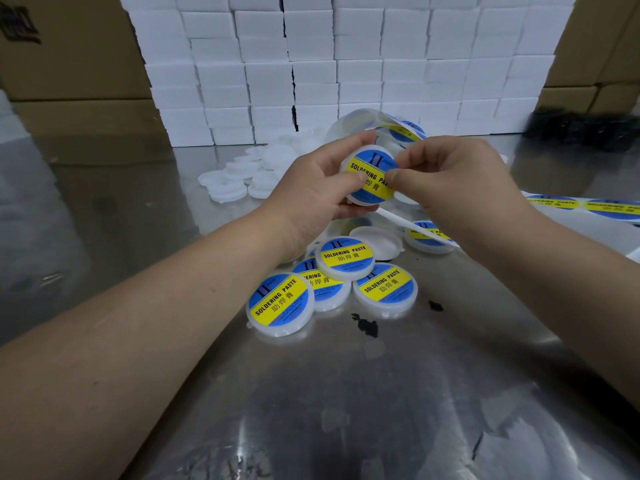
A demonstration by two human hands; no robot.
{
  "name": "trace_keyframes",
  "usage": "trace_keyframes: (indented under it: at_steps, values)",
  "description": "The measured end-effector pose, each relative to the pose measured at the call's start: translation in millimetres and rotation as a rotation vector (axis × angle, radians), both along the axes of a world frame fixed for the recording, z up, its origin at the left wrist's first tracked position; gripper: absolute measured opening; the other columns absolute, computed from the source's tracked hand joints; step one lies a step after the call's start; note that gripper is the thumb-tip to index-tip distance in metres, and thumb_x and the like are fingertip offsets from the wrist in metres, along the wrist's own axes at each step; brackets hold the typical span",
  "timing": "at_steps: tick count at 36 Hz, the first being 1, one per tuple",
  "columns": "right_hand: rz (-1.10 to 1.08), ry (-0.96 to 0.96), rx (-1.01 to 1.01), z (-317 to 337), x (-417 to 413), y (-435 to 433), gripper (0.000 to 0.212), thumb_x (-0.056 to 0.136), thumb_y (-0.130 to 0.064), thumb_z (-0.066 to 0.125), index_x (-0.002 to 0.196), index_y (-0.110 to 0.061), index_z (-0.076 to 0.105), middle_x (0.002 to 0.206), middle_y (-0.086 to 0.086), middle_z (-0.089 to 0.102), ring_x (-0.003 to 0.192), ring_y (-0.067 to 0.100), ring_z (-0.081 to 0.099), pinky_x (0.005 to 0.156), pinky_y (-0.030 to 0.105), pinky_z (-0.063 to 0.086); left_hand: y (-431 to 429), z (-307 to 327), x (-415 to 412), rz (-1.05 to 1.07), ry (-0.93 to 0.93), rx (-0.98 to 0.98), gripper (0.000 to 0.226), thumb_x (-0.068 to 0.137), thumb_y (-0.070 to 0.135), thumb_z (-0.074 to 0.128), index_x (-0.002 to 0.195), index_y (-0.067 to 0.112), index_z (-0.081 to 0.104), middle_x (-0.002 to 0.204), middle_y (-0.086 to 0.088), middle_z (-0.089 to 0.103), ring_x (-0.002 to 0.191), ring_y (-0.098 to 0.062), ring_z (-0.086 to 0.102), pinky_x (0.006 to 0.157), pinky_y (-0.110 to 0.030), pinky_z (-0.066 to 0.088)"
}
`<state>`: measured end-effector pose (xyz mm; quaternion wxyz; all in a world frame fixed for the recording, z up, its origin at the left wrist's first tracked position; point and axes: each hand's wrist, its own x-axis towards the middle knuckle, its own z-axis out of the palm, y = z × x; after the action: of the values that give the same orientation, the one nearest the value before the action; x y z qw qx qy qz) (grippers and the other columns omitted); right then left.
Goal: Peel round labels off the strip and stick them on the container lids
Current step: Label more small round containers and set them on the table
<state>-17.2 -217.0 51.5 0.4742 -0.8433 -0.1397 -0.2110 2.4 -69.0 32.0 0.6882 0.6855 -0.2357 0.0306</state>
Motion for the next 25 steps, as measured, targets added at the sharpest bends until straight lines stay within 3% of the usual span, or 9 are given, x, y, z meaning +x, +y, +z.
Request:
trace_keyframes:
  at_steps: [15,21,25]
  values:
    - [-0.033,0.007,-0.029,-1.3,4.1,-1.6,0.013,0.082,-0.020,0.065,0.071,-0.025,0.061,0.073,-0.005,0.065,0.066,0.009,0.055,0.069,0.027,0.046,-1.7,1.2,-3.5,0.014,-0.014,0.033,0.043,0.094,0.000,0.043,0.115,0.038,0.051,0.097,0.003,0.066,0.084,-0.013,0.068,0.074,-0.027,0.057]
    - [-0.034,0.009,-0.033,-3.4,7.3,-3.0,0.013,0.082,-0.020,0.064,0.071,-0.026,0.059,0.069,-0.009,0.061,0.054,0.003,0.048,0.054,0.018,0.037,-2.5,1.0,-4.2,0.026,-0.020,0.049,0.044,0.094,0.000,0.042,0.114,0.038,0.052,0.098,0.003,0.066,0.084,-0.014,0.068,0.074,-0.028,0.057]
    - [-0.031,0.001,-0.049,-4.8,8.6,-3.0,0.015,0.081,-0.018,0.064,0.069,-0.027,0.059,0.067,-0.009,0.061,0.056,0.003,0.051,0.056,0.019,0.042,-2.5,1.8,-5.1,0.031,-0.027,0.059,0.046,0.094,-0.001,0.042,0.114,0.039,0.051,0.096,0.003,0.066,0.084,-0.014,0.068,0.077,-0.030,0.057]
